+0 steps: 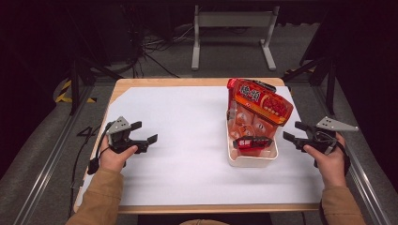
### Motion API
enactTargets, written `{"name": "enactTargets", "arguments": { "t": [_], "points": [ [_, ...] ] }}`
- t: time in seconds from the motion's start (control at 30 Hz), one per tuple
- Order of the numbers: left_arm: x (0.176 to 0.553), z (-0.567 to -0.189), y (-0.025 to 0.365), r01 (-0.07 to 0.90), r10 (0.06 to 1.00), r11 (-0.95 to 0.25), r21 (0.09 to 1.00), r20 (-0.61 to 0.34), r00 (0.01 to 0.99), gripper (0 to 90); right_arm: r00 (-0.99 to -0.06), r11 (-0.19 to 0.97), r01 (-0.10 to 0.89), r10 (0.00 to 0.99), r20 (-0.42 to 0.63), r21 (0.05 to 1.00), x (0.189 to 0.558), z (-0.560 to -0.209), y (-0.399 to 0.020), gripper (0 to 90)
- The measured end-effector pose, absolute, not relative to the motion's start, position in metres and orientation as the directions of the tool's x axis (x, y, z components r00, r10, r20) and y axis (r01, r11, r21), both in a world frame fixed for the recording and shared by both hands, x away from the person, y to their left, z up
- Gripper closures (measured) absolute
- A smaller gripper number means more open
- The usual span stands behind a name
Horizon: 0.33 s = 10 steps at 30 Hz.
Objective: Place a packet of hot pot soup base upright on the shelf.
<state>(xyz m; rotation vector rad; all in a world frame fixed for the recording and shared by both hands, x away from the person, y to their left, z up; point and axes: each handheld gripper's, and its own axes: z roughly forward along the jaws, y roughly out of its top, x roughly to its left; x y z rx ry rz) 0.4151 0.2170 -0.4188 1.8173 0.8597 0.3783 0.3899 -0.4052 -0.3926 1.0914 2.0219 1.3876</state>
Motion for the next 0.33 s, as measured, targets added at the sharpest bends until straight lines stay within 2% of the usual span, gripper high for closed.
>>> {"name": "enactTargets", "arguments": {
  "t": [0.33],
  "points": [
    [0.4137, -0.4196, 0.2269, 0.397, 0.712, -0.110, 0.911, -0.206, 0.671, 10.3, -0.585, 0.183, 0.355, 0.809, 0.065, 0.917, 0.3922, -0.3943, -0.4038, 24.6]
  ]
}}
